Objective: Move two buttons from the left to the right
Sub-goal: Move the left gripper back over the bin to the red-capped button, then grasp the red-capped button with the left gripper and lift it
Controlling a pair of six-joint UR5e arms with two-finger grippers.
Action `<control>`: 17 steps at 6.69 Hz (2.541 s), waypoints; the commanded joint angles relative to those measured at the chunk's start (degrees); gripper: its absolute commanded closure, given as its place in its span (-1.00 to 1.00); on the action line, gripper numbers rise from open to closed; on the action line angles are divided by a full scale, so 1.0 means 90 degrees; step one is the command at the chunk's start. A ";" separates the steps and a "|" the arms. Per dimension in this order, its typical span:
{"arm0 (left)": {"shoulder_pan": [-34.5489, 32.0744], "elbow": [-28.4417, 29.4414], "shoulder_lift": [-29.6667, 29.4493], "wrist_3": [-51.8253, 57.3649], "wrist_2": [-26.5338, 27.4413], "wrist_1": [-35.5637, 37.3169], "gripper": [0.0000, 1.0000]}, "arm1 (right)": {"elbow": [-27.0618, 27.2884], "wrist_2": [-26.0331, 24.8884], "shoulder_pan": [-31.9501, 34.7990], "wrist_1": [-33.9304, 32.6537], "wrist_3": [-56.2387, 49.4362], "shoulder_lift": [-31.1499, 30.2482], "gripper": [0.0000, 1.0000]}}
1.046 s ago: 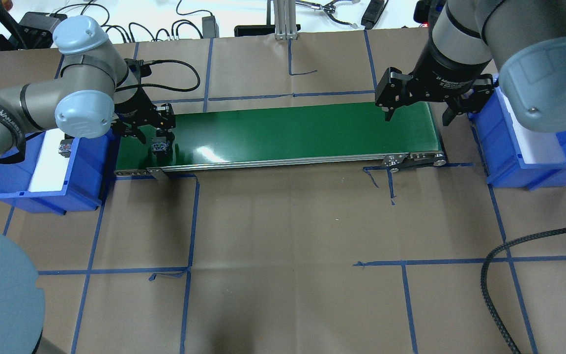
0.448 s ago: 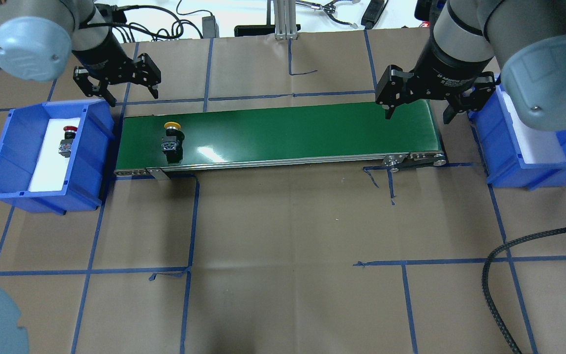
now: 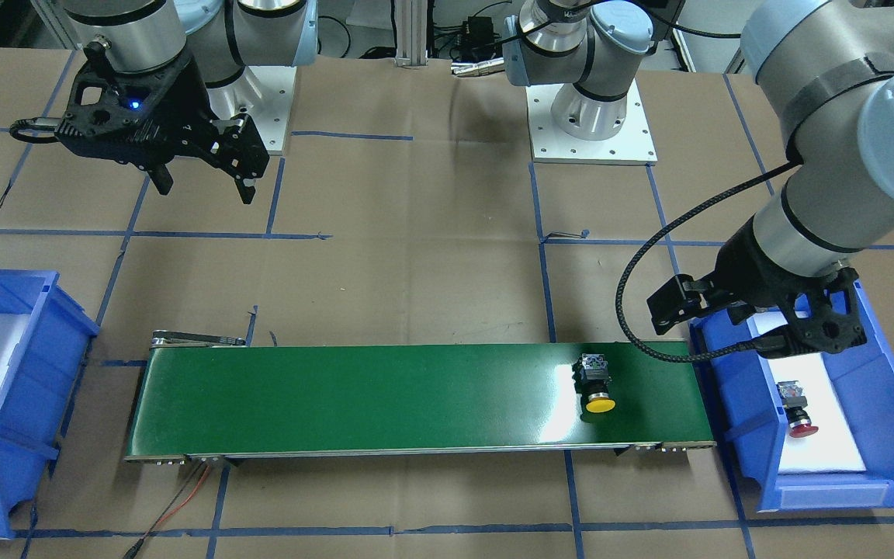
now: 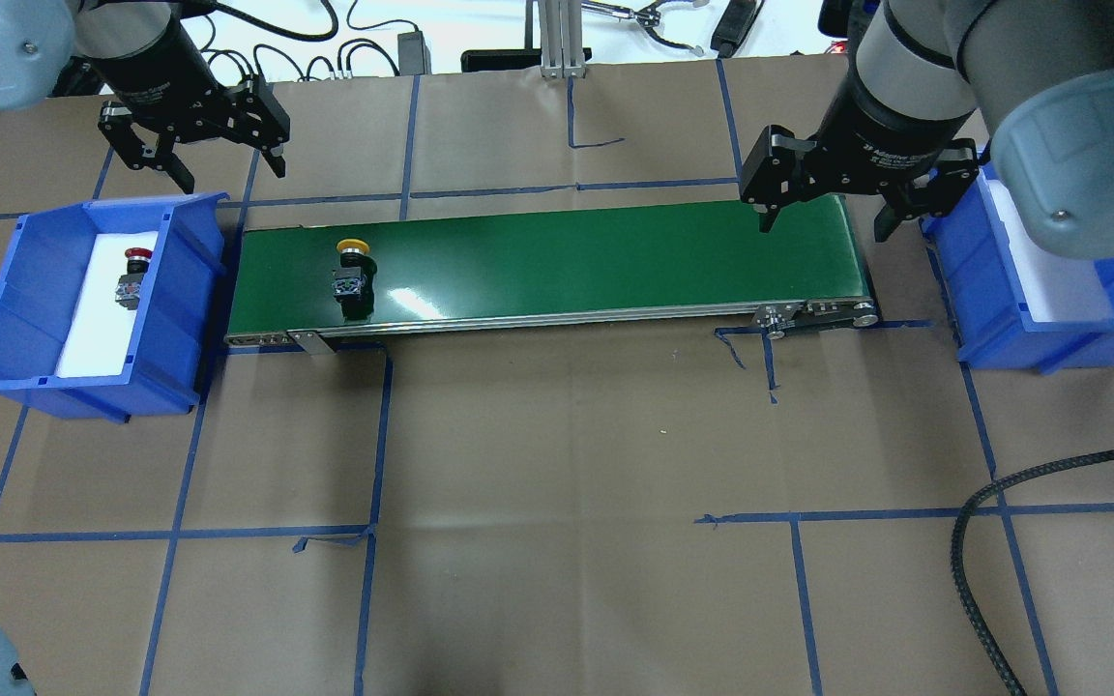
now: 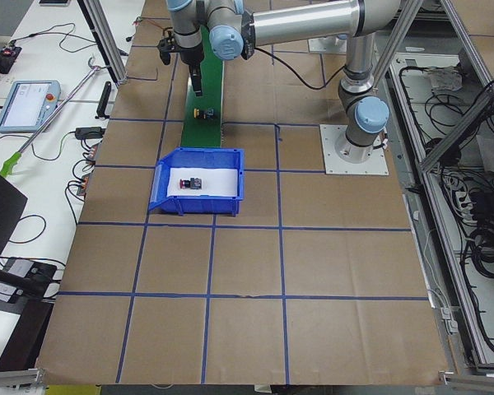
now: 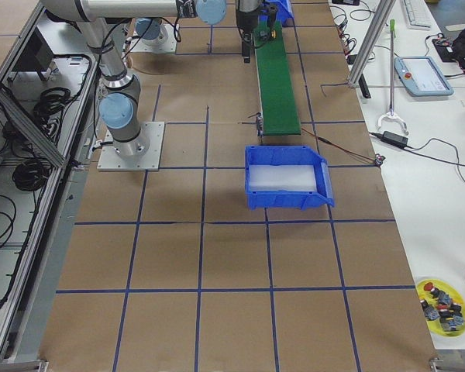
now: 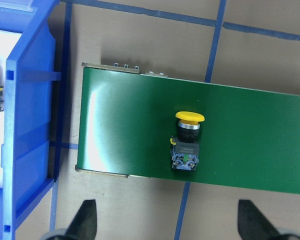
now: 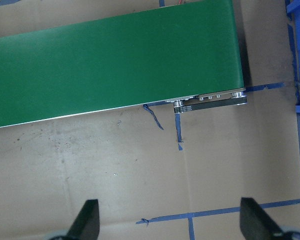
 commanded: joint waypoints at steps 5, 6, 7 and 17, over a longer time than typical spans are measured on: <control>0.2265 -0.0065 -0.0391 0.3125 0.0060 0.0363 -1.00 | 0.0015 0.0000 0.0000 -0.0003 -0.0002 0.0017 -1.00; 0.2451 -0.0152 -0.0450 0.3323 0.0021 0.0451 -1.00 | 0.0015 0.0000 0.0000 -0.0003 -0.0012 0.0017 -1.00; 0.2482 -0.0231 -0.0557 0.3335 0.0030 0.0568 -0.99 | 0.0015 0.0000 0.0000 -0.0003 -0.0012 0.0017 -1.00; 0.2346 -0.1208 -0.1837 0.3247 0.0069 0.3088 -1.00 | 0.0006 0.0009 0.0000 -0.0003 -0.0012 0.0076 -1.00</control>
